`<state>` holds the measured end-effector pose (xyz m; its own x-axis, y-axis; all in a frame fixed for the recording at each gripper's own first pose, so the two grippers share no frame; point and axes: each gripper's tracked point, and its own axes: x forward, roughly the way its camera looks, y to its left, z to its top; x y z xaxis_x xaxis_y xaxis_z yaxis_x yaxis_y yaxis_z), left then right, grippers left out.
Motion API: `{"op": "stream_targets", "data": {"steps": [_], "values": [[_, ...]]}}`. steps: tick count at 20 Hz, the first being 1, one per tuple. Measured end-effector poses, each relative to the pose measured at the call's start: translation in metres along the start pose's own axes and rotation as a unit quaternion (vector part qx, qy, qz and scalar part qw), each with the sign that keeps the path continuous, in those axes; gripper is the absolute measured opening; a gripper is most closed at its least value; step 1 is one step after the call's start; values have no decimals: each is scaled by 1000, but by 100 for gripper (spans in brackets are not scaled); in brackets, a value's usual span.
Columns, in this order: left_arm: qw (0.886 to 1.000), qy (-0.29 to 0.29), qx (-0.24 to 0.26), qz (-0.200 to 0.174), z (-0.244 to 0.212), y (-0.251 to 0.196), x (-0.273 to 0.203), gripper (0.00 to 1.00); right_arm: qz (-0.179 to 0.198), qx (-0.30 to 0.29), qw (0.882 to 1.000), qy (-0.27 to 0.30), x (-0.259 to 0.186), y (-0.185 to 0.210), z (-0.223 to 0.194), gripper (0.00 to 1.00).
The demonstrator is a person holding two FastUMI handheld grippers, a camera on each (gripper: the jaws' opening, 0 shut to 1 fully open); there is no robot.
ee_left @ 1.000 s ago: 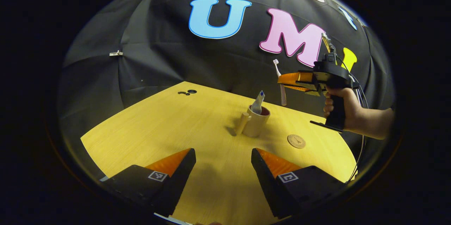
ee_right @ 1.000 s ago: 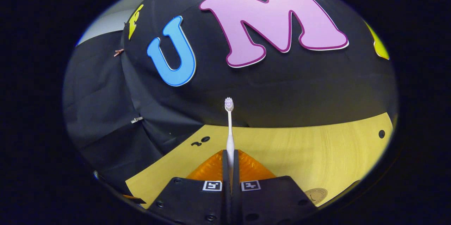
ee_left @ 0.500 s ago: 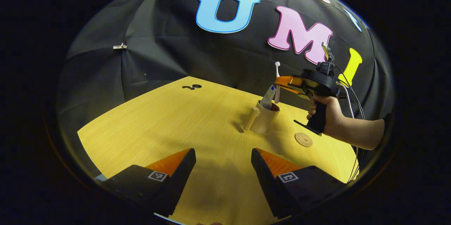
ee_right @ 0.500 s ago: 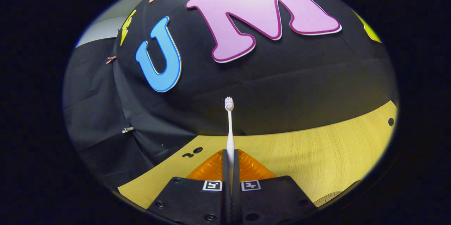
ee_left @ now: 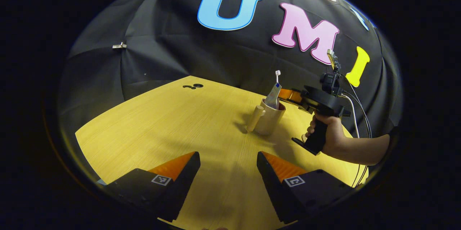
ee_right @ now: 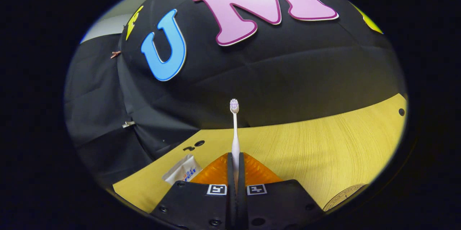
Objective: Put the toothbrush and toothpaste on the desktop into the cup, then pick up the cup and place it on the coaster on the desktop.
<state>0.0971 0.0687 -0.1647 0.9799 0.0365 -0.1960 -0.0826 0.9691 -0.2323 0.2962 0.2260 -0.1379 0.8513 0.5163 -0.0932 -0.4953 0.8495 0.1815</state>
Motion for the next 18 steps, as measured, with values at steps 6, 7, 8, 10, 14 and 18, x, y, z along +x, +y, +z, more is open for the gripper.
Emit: {"op": "stream_targets", "data": {"steps": [6, 7, 8, 10, 14, 18], "values": [[1000, 0, 17, -19, 7, -21, 9, 98, -17, -2, 1000, 2, -32, -20, -3, 34], [999, -2, 23, -26, 11, -26, 12, 98, -22, -5, 1000, 3, -40, -26, -2, 33], [999, -1, 31, -35, 14, -32, 15, 98, -28, -10, 1000, 9, -50, -36, -4, 17], [996, 7, 59, -61, 14, -44, 17, 98, -39, -16, 999, 24, -72, -54, -6, 50], [984, 32, 140, -108, 27, -63, 39, 98, -99, -23, 994, 36, -117, -115, 3, 98], [968, 71, 200, -136, 21, -73, 62, 98, -164, -13, 986, 39, -161, -170, 15, 98]]}}
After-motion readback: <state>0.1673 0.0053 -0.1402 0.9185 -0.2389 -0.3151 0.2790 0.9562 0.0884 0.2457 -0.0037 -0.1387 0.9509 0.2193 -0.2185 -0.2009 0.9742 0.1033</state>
